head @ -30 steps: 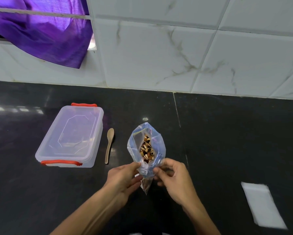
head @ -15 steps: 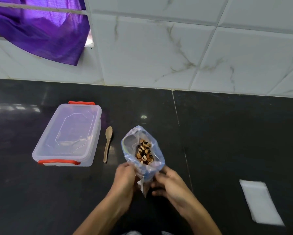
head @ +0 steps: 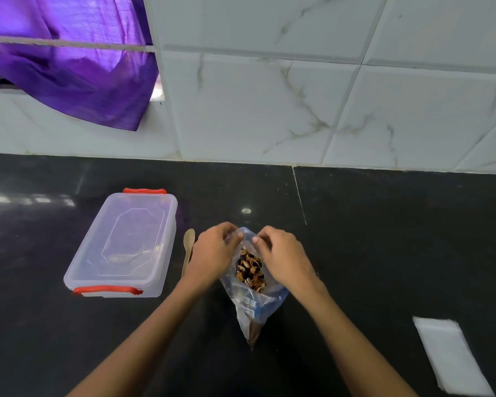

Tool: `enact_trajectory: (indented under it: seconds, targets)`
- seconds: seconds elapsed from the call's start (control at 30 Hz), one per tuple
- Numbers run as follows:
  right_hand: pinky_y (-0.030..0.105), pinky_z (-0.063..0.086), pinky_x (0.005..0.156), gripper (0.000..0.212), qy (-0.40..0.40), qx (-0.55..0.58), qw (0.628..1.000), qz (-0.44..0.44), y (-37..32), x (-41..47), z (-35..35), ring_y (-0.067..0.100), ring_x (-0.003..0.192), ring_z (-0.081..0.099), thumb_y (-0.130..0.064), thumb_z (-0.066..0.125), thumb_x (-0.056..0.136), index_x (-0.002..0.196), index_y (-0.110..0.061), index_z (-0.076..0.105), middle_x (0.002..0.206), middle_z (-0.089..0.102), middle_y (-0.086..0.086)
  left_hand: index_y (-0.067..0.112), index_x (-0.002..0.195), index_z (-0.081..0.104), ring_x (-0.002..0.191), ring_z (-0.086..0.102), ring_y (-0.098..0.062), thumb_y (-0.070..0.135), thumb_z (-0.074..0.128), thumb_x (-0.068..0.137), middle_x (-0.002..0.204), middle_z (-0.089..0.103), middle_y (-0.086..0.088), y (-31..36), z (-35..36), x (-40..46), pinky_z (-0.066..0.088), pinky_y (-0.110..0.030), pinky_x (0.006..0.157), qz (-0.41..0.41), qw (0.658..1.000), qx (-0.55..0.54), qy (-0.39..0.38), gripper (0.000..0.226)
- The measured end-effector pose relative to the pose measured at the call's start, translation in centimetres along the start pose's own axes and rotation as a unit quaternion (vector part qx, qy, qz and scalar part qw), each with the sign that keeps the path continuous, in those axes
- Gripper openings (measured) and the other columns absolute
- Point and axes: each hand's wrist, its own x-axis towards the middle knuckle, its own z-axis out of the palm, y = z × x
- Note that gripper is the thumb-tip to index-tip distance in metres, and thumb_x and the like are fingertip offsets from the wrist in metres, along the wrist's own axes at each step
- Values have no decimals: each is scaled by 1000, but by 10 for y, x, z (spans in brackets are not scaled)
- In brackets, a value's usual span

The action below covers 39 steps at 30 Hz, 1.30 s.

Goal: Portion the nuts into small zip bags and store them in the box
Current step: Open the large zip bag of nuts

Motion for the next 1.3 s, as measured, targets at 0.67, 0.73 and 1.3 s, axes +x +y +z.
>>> enact_trajectory:
  seconds: [0.67,0.73,1.3]
  targets:
    - [26,42,73,36,-133,273,930,206,28,3,-14,9,92,52,-49,47,94,117,-24,36,103,52,-4,9,117,44,93,50,-13,51,60,86,96,42,5,11,-7,-2,43,-30,81,-172,979,-66,-93,55]
    - [24,44,74,33,-119,174,966,147,31,-2,-11,8,94,53,-42,53,93,118,-26,38,107,52,-6,10,108,53,78,50,-8,41,66,86,80,33,11,11,-9,-10,50,-33,81,-161,984,-37,-68,40]
    - [35,38,80,24,-46,200,961,183,28,7,-7,15,86,50,-19,38,95,77,-14,53,96,52,4,4,100,61,92,59,-28,16,34,98,94,64,-15,7,11,-15,49,-40,85,-294,792,-467,-260,30]
